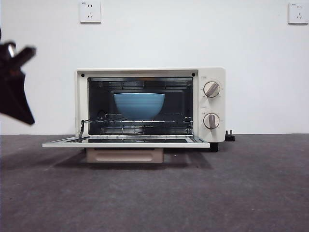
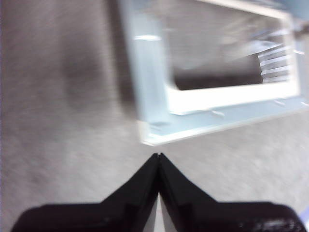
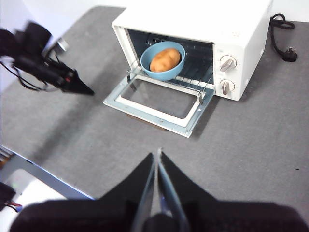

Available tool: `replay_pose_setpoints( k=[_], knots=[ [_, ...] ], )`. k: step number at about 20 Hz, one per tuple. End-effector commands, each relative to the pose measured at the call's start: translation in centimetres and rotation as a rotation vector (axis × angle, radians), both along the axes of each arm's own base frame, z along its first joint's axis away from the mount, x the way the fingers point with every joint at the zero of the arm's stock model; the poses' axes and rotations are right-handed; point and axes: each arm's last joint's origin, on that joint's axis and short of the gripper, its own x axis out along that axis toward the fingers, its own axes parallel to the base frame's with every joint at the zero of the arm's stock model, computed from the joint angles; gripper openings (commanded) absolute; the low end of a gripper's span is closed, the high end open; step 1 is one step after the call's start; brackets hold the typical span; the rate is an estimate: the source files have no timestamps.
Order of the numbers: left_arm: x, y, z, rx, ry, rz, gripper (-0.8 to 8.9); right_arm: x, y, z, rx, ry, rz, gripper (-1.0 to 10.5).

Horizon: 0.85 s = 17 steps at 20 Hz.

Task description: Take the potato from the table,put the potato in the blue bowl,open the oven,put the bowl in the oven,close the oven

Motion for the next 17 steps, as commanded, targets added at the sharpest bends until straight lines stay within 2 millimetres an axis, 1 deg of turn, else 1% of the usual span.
replay_pose_setpoints(
  k=[1, 5, 7, 10, 15, 17],
  knots=[
    [0.7, 0.1, -2.6, -0.016, 0.078, 0.004, -0.08, -0.3, -0.3, -0.4, 0.014, 0.031, -0.036, 0.2],
    [1.6, 0.6, -5.8, -0.038, 0.178, 0.035, -0.08, -0.7, -0.6, -0.4, 0.042, 0.036, -0.050, 0.2],
    [1.7, 0.6, -6.7, -0.075, 0.210, 0.029, -0.08, -0.7, -0.6, -0.4, 0.040, 0.034, -0.056, 0.2],
    [1.9, 0.4, -7.0, -0.132, 0.214, 0.022, -0.08, -0.6, -0.7, -0.4, 0.042, 0.033, -0.081, 0.2],
    [2.0, 0.1, -7.0, -0.143, 0.227, 0.036, -0.08, -0.6, -0.8, -0.4, 0.036, 0.026, -0.105, 0.2],
    [2.1, -0.5, -7.0, -0.148, 0.247, 0.054, -0.08, -0.6, -0.8, -0.4, 0.039, 0.026, -0.118, 0.2]
  ],
)
